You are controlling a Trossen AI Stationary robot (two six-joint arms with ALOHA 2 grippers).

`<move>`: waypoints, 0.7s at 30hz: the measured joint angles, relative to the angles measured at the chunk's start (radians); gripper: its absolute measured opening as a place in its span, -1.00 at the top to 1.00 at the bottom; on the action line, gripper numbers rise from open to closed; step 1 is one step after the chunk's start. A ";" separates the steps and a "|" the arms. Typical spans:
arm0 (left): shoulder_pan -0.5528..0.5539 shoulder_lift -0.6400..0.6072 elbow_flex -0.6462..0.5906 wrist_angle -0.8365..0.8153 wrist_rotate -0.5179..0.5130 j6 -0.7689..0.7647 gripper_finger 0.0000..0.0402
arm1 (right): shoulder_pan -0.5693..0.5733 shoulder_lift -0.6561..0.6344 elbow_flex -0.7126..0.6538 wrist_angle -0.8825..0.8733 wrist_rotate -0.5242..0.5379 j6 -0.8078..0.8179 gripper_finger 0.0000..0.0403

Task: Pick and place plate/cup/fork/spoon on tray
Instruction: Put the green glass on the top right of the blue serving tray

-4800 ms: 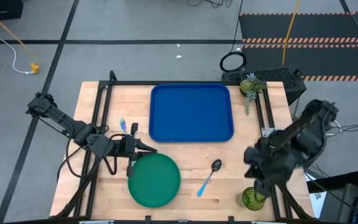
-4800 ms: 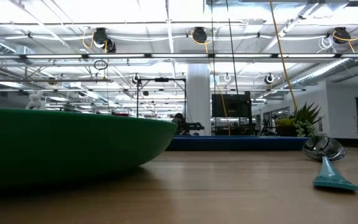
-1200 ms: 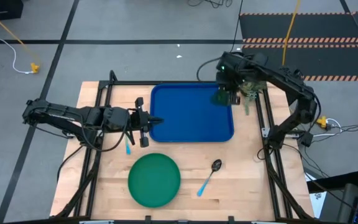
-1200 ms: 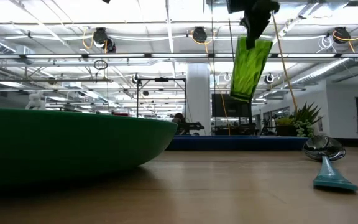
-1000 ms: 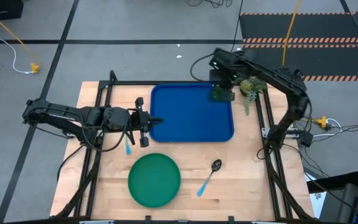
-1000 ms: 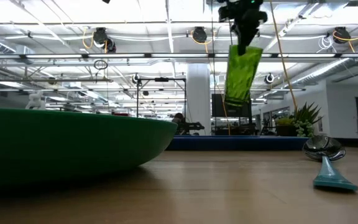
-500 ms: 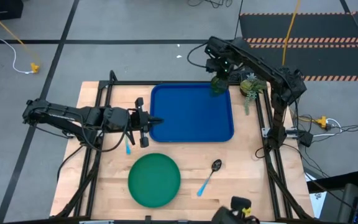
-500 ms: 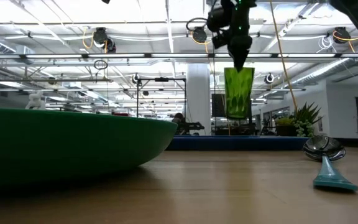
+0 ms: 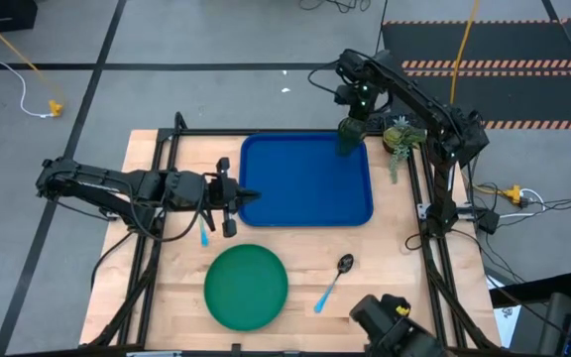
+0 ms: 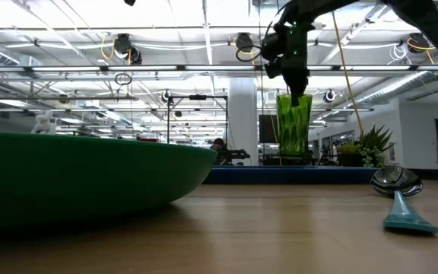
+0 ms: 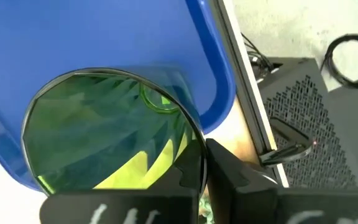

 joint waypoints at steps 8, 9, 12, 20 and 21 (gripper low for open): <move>0.000 0.000 0.000 0.001 0.010 0.000 0.87 | -0.040 0.021 0.000 0.000 0.001 0.022 1.00; 0.000 0.000 0.000 0.001 0.010 0.000 0.87 | -0.045 0.024 0.000 -0.001 0.001 0.024 1.00; 0.000 0.000 0.000 0.001 0.010 0.000 0.87 | -0.056 0.028 0.000 0.000 0.002 0.038 1.00; 0.000 0.000 0.000 0.001 0.010 -0.005 0.87 | -0.068 0.027 0.000 0.011 0.002 0.053 0.98; 0.000 0.000 0.000 0.001 0.010 -0.005 0.87 | -0.070 0.027 0.000 0.014 0.002 0.054 0.98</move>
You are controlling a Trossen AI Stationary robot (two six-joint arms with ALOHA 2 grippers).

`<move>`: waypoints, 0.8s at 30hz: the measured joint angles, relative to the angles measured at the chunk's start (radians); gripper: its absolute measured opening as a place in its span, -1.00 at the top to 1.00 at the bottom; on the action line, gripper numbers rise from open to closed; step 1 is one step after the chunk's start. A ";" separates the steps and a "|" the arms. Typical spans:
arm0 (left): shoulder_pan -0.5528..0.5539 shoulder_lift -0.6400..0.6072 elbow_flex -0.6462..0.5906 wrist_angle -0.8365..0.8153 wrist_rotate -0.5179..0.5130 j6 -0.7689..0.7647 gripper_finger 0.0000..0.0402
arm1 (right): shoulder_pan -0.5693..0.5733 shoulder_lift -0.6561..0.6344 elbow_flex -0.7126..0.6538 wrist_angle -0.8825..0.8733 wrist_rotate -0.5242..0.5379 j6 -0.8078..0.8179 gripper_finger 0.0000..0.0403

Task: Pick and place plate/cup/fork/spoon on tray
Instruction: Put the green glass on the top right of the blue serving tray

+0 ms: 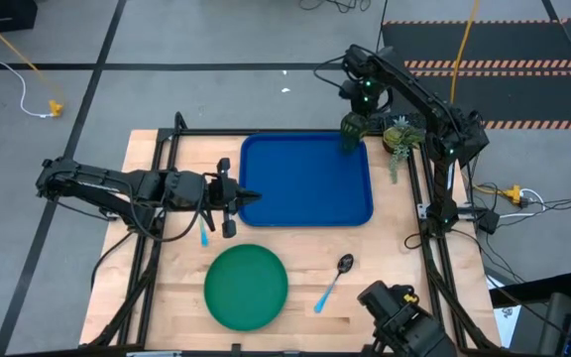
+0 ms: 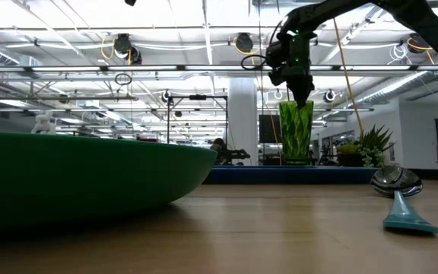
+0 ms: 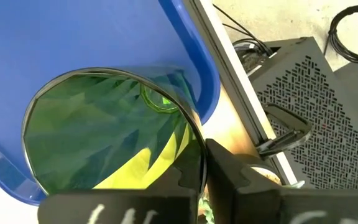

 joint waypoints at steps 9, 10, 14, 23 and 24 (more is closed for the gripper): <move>0.000 0.000 0.000 0.000 0.000 0.003 0.87 | -0.005 0.000 -0.044 0.033 -0.003 0.031 0.97; 0.000 0.000 0.000 0.000 0.000 0.001 0.87 | -0.005 0.000 -0.060 0.033 -0.003 0.032 0.97; -0.001 0.000 0.000 0.000 0.000 -0.004 0.87 | -0.005 0.000 -0.131 0.048 0.001 0.029 0.97; -0.001 0.000 0.000 0.007 0.000 -0.005 0.87 | -0.010 -0.009 -0.179 0.130 0.008 0.029 0.92; -0.001 0.000 0.000 0.009 0.000 -0.005 0.87 | -0.010 -0.010 -0.180 0.140 0.022 0.027 0.91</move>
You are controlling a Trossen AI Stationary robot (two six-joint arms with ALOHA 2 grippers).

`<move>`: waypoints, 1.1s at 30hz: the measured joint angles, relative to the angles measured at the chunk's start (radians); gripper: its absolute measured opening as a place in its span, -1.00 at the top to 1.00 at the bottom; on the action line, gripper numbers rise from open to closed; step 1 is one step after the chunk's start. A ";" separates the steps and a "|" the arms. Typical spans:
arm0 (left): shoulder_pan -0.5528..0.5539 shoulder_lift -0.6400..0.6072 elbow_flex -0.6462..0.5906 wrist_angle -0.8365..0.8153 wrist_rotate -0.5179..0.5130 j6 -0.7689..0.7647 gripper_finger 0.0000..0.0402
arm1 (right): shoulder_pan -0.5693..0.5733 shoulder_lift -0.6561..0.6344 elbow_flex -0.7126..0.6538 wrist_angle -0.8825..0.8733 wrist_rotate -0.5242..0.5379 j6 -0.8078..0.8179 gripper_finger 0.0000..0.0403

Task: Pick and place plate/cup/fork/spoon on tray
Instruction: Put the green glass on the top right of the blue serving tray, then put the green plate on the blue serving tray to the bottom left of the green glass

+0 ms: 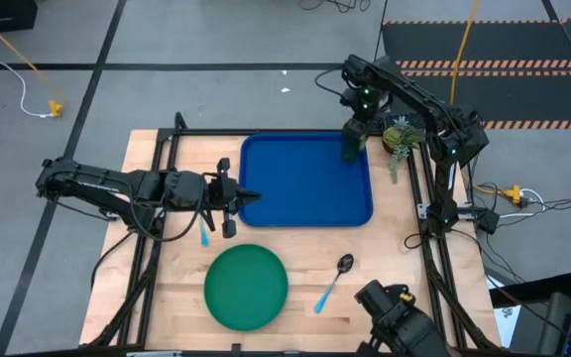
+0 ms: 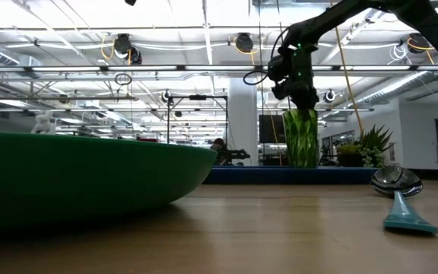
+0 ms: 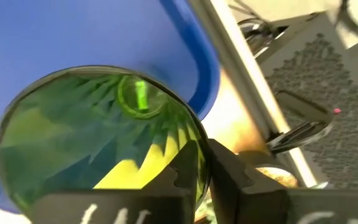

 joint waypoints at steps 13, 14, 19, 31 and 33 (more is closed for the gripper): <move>0.000 0.000 0.000 0.037 0.000 0.017 0.87 | 0.000 -0.008 -0.002 0.026 0.055 0.015 0.70; 0.000 0.000 0.000 0.037 0.000 0.017 0.87 | 0.000 -0.008 -0.002 0.026 0.055 0.020 0.69; 0.000 0.000 0.000 0.037 0.000 0.019 0.87 | 0.001 -0.011 -0.002 0.027 0.055 0.023 0.63; 0.000 0.000 0.000 0.036 0.000 0.019 0.87 | 0.015 -0.108 -0.002 0.026 0.051 0.049 0.36; 0.000 0.000 0.000 0.036 0.000 0.019 0.87 | 0.022 -0.133 -0.002 0.025 0.051 0.055 0.33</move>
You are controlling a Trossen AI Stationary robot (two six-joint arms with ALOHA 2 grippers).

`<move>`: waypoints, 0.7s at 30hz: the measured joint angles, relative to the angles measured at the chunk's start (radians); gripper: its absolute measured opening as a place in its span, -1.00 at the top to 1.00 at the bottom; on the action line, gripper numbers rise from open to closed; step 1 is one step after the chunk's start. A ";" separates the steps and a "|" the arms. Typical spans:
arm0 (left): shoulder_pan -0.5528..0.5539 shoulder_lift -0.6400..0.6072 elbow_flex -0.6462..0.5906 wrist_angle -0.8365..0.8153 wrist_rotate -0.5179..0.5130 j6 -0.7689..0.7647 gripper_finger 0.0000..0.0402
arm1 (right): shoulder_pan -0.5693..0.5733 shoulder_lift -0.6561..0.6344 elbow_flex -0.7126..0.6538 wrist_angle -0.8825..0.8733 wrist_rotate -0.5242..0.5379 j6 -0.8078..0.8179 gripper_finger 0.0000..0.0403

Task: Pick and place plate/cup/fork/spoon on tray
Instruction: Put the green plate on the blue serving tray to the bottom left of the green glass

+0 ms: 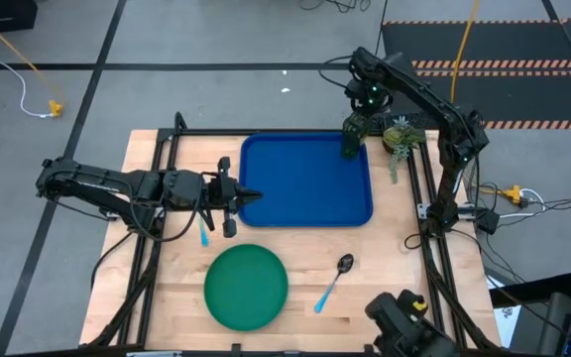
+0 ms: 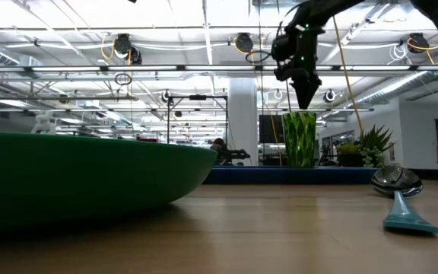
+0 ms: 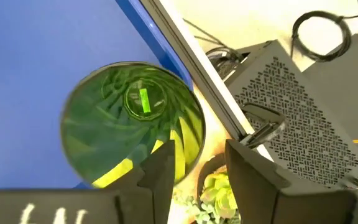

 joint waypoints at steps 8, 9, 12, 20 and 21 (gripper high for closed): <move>-0.002 0.000 0.000 -0.001 0.000 -0.036 0.87 | 0.075 -0.122 0.000 -0.022 -0.001 0.112 0.28; -0.006 0.000 0.000 0.000 0.000 -0.056 0.87 | 0.092 -0.140 0.000 -0.028 -0.002 0.133 0.28; -0.030 0.000 0.000 0.007 -0.002 -0.083 0.87 | 0.159 -0.207 -0.023 -0.033 -0.002 0.190 0.28; -0.158 0.000 0.000 0.022 0.000 -0.040 0.87 | 0.396 -0.495 -0.337 0.158 0.005 0.364 0.28; -0.172 0.000 0.000 0.028 0.000 -0.046 0.87 | 0.432 -0.534 -0.395 0.206 0.005 0.382 0.28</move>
